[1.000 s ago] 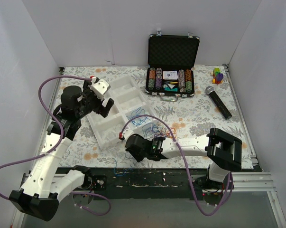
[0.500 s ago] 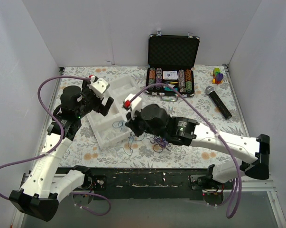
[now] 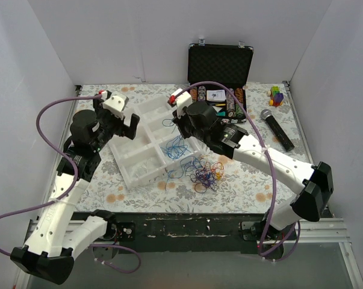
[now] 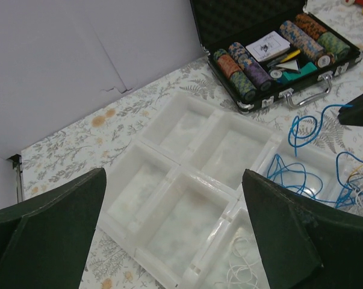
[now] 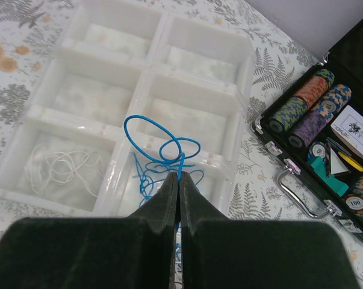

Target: Untangle the cables

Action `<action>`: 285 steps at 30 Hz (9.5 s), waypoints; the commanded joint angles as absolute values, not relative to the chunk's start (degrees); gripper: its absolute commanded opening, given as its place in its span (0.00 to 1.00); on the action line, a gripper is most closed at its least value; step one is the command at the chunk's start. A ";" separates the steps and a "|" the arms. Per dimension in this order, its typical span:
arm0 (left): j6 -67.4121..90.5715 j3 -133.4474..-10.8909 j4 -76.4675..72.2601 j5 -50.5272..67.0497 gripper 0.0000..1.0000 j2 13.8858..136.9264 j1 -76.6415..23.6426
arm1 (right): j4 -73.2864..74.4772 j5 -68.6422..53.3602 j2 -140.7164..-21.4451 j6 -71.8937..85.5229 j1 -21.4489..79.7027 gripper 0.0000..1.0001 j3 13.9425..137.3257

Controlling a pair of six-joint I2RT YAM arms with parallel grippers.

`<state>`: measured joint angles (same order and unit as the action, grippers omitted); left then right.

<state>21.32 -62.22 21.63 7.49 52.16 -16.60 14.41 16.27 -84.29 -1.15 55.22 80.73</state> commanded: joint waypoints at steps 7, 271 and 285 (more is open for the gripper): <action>27.60 -62.14 21.00 8.61 0.98 48.78 -16.26 | 4.58 15.91 -88.59 -4.13 50.98 0.01 78.67; 11.07 -47.20 -22.06 1.14 0.00 68.55 -40.00 | 8.17 13.27 -39.29 34.72 54.05 0.39 27.51; 9.58 -39.56 -22.06 4.75 0.00 68.47 -37.88 | 9.49 14.59 -39.29 34.98 54.05 0.39 29.53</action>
